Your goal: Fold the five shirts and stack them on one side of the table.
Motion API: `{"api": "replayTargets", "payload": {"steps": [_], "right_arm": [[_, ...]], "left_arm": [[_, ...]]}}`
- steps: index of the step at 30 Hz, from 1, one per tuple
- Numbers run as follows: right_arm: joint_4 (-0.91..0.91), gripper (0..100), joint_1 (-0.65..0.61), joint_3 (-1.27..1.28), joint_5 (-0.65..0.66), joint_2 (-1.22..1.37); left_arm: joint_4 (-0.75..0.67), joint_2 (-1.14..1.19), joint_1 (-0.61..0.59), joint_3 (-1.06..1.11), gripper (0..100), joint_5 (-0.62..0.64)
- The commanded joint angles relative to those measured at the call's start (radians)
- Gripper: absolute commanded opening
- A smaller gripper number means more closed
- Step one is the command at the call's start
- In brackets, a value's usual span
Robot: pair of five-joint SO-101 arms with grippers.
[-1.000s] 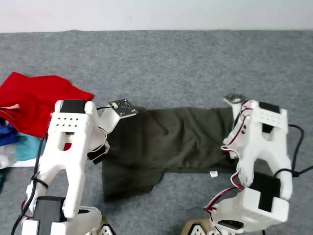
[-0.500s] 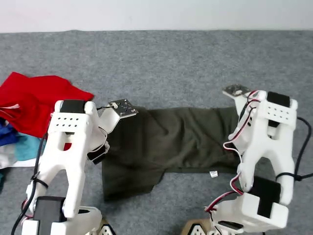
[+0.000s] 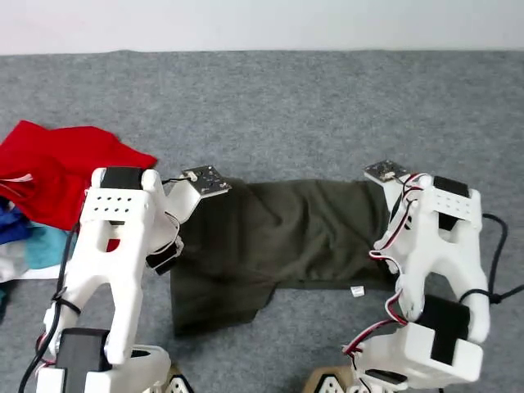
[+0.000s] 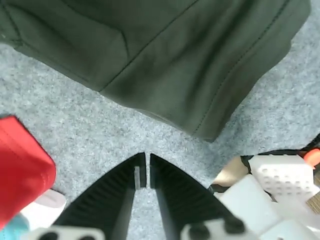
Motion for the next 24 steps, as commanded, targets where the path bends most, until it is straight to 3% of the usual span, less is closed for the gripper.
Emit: {"api": "replayTargets", "payload": {"steps": [1, 15, 18, 22, 24], "right_arm": [[0.018, 2.5, 0.010, -0.075, 0.049, -0.056], [0.278, 3.0, 0.061, -0.446, 0.528, -0.047], [0.311, 6.6, 0.056, -0.440, 0.537, -0.047], [0.315, 25.5, 0.059, -0.414, 0.535, -0.053], [0.317, 27.7, 0.056, -0.414, 0.489, -0.058]], "left_arm": [[0.029, -0.034, -0.006, -0.025, 2, 0.009], [0.029, -0.029, -0.005, -0.025, 2, 0.009], [0.029, -0.028, -0.002, -0.025, 2, 0.009], [0.029, -0.028, 0.000, -0.025, 2, 0.009], [0.029, -0.028, 0.000, -0.025, 2, 0.009]]}}
